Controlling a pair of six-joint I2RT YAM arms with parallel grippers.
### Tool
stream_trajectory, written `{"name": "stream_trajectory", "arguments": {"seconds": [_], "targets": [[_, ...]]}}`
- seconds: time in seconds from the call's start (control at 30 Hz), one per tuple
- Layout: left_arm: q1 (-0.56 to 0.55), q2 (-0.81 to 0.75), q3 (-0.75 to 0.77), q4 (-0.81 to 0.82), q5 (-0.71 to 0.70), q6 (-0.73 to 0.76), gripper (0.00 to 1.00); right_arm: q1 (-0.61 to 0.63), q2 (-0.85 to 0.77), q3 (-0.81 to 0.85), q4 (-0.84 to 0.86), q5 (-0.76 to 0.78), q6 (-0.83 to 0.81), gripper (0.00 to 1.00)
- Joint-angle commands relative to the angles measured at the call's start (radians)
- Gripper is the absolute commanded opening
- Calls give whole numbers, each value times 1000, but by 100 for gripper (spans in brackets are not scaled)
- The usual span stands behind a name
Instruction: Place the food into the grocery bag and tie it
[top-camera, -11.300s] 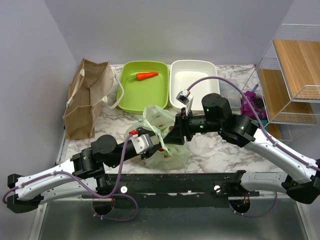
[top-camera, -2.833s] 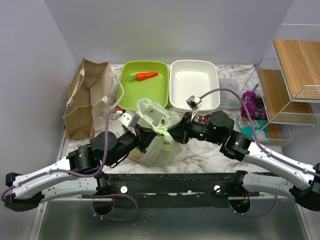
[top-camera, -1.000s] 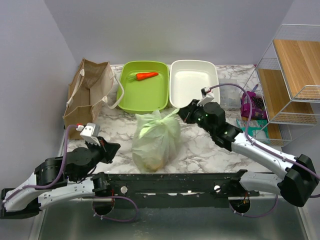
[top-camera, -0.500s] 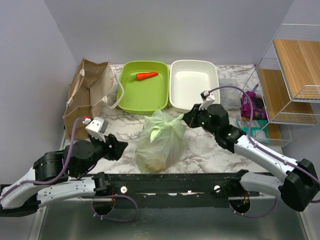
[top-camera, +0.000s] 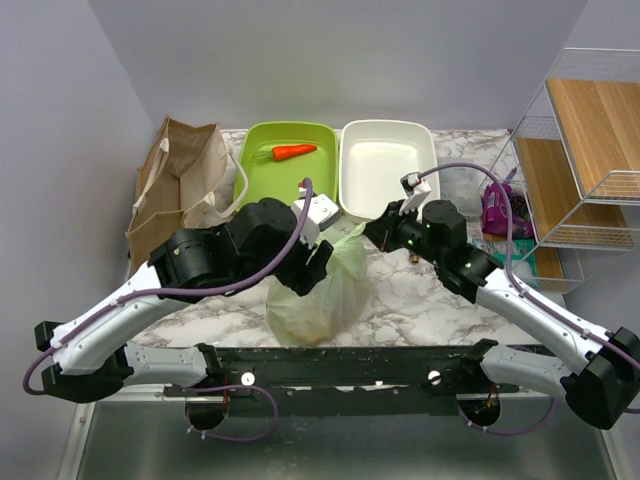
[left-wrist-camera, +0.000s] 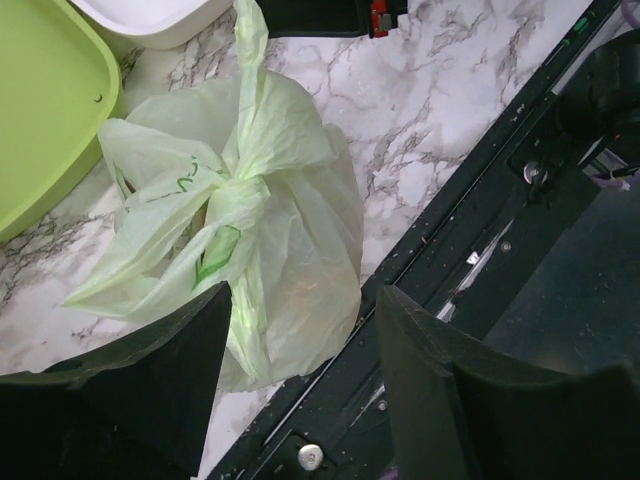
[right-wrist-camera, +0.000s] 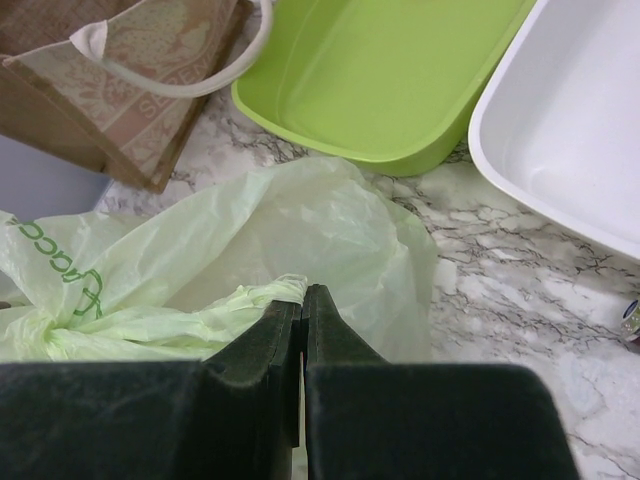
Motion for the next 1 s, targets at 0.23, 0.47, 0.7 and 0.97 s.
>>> {"name": "stream_trajectory", "arguments": {"seconds": [0.23, 0.47, 0.7, 0.97], "targets": [[164, 71, 29, -138, 291, 36, 58, 1, 14, 54, -56, -34, -16, 1], [175, 38, -68, -65, 284, 0, 56, 1, 10, 52, -55, -39, -6, 1], [224, 18, -105, -10, 238, -16, 56, 0, 4, 54, -64, -47, -6, 1], [230, 15, -104, 6, 203, 6, 59, 1, -1, 53, -73, -53, 1, 1]]}}
